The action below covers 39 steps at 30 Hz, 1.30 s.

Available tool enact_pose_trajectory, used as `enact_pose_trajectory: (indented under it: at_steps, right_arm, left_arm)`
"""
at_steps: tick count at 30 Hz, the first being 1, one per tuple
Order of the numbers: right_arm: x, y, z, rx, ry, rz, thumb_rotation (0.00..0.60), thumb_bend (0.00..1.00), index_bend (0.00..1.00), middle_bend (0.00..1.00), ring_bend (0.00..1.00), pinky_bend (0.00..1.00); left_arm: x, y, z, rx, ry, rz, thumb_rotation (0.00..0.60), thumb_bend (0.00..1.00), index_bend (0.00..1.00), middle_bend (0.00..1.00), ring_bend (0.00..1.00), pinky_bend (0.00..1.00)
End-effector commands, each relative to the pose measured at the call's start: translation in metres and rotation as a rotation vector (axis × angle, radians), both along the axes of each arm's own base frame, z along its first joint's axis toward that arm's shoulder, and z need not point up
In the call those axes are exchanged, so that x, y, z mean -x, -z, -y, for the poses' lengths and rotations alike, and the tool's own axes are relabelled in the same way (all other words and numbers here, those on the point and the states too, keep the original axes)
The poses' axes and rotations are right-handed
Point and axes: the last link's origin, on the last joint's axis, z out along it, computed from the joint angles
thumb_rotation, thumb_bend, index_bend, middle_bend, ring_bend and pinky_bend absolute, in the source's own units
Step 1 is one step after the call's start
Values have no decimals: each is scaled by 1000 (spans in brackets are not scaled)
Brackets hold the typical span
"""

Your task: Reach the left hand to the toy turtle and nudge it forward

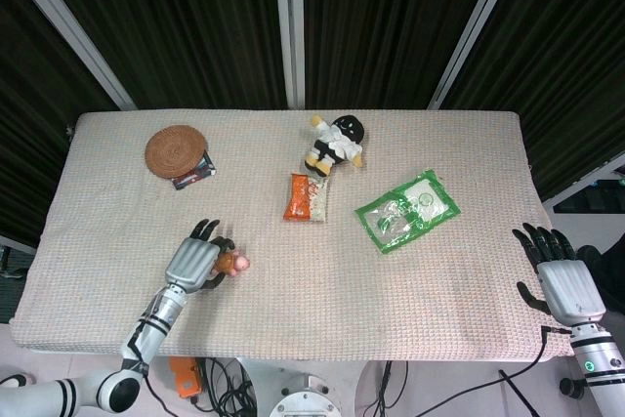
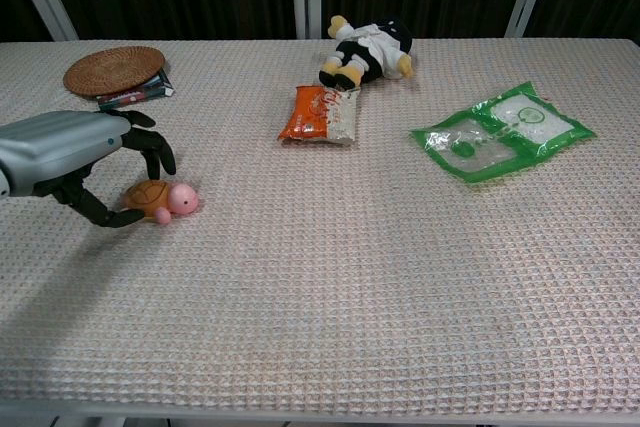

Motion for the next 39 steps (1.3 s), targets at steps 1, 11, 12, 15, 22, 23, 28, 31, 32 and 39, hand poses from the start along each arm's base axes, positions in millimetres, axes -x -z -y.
enact_pose_trajectory:
  at_steps: [1,11,12,15,22,23,28,31,32,39]
  right_arm:
    - [0,0,0,-1,1,0,600,283,0,0,0,0]
    - [3,0,1,-3,12,1,600,283,0,0,0,0]
    - [3,0,1,-3,12,1,600,282,0,0,0,0]
    - [2,0,1,-1,10,1,600,283,0,0,0,0]
    - [2,-1,1,4,9,2,600,283,0,0,0,0]
    - [2,-1,1,4,9,1,600,283,0,0,0,0]
    - [2,-2,1,6,8,2,600,283,0,0,0,0]
    - [3,-1,1,3,11,1,600,282,0,0,0,0]
    - [3,-1,0,2,10,1,600,283,0,0,0,0]
    - [3,0,1,3,11,-1,600,283,0,0,0,0]
  left_arm:
    - [2,3,-1,2,-8,-7,600,307,354,376,29,46]
    - [5,11,-5,-55,17,11,600,359,681,695,264,143]
    - [6,12,-5,-60,21,11,600,363,714,727,294,151]
    - [6,15,-6,-70,29,20,600,366,767,779,379,184]
    - [8,15,-5,-58,21,39,600,345,725,753,396,192]
    - [9,14,-4,-39,18,31,600,316,625,668,344,170]
    - [10,4,-3,0,4,33,600,211,217,251,54,71]
    - [11,2,-3,3,-2,28,600,206,218,249,42,64]
    - [11,2,-3,5,-5,27,600,206,231,265,42,62]
    - [10,6,-5,-10,-2,27,600,223,349,403,82,65]
